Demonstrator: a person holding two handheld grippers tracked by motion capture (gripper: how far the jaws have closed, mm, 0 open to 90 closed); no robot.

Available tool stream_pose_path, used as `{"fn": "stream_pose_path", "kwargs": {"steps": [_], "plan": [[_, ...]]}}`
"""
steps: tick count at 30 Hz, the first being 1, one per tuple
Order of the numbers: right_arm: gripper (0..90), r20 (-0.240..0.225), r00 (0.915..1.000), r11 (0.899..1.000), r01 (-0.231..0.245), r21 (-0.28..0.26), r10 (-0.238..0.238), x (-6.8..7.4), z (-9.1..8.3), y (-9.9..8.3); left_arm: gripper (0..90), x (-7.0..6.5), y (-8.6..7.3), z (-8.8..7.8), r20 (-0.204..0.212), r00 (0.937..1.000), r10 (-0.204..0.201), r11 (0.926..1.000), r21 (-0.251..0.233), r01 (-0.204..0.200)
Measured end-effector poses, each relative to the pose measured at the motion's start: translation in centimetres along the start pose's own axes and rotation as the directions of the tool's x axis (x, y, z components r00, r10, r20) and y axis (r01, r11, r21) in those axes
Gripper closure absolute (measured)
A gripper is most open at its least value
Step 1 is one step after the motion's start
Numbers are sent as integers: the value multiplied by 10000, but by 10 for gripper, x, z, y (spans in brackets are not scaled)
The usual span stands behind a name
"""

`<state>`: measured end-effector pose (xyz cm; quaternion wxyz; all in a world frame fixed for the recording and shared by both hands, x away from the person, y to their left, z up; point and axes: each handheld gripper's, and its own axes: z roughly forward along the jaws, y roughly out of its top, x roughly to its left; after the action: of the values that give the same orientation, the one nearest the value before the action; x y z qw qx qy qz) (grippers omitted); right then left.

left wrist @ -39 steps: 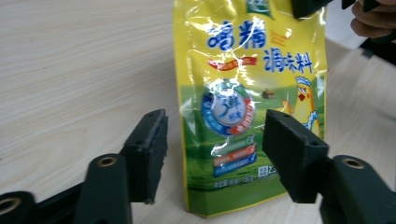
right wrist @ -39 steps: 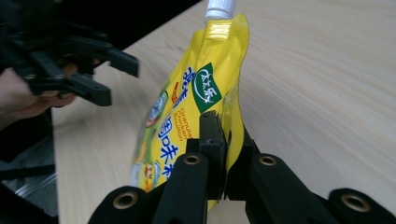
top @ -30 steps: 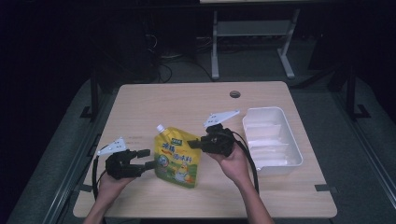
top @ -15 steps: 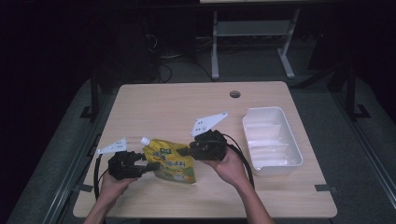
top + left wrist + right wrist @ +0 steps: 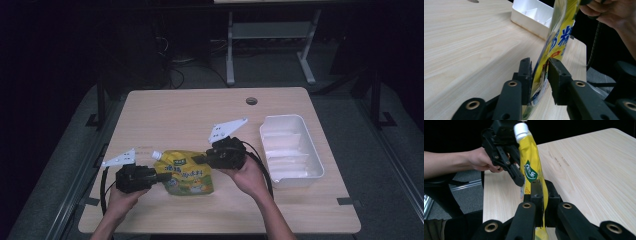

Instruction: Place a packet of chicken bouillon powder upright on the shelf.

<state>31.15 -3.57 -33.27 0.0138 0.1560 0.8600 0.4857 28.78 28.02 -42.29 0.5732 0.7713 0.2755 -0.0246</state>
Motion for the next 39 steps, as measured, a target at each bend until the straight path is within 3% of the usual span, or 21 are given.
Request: {"fn": "stream_pose_path", "kwargs": {"steps": [3,5,13,29,35,39], "plan": [[876,44,9999,9999,-110,39,110,-2,-1,0,795,-2,1,0,66,9998,187,9998,21,-188],[875,49,9996,9996,-274,18,274,-7,-3,-2,814,-7,2,2,-8,9987,519,9985,172,-519],[792,-68,9984,9982,-558,197,560,-11,-3,-7,837,-10,2,4,47,9953,968,9942,465,-969],[379,-304,9953,9949,-906,445,920,-13,2,-3,846,-12,3,4,86,9934,1142,9925,436,-1144],[304,-183,9954,9932,-929,707,944,-12,7,-1,846,-12,2,4,78,9937,1116,9930,389,-1118],[346,-113,9964,9938,-835,729,845,-12,10,0,846,-12,2,5,103,9936,1127,9929,383,-1130]]}}
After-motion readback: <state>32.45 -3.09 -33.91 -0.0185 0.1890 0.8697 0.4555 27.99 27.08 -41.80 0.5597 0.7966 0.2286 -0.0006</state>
